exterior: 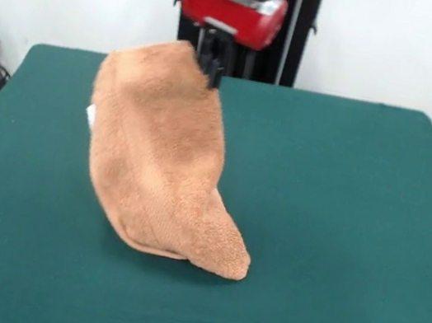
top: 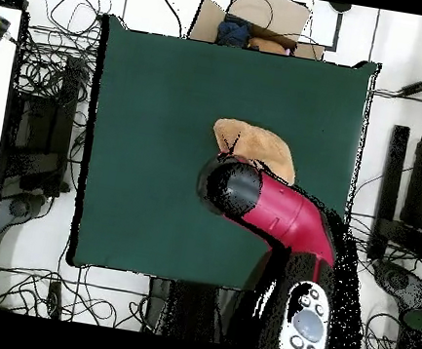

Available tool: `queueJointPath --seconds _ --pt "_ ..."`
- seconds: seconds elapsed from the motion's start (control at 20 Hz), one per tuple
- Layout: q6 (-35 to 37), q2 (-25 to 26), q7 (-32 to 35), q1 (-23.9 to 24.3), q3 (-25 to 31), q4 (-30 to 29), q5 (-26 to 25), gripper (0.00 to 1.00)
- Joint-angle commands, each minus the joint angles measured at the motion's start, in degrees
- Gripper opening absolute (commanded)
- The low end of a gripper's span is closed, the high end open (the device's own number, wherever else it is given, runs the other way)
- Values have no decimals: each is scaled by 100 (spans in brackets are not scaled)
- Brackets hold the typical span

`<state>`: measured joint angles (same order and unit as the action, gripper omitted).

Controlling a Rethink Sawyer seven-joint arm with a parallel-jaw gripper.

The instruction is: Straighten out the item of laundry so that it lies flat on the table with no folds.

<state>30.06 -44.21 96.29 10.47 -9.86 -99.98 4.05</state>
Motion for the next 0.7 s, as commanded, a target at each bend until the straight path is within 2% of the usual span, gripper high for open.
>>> queueJointPath --seconds 0.05,0.35,0.55,0.7 --pt "875 -229 1272 -205 172 -257 334 0" --pt "635 214 383 816 750 -352 498 0" --pt "911 226 71 1186 852 -237 364 0" --pt "1062 224 69 1337 864 -166 250 0"
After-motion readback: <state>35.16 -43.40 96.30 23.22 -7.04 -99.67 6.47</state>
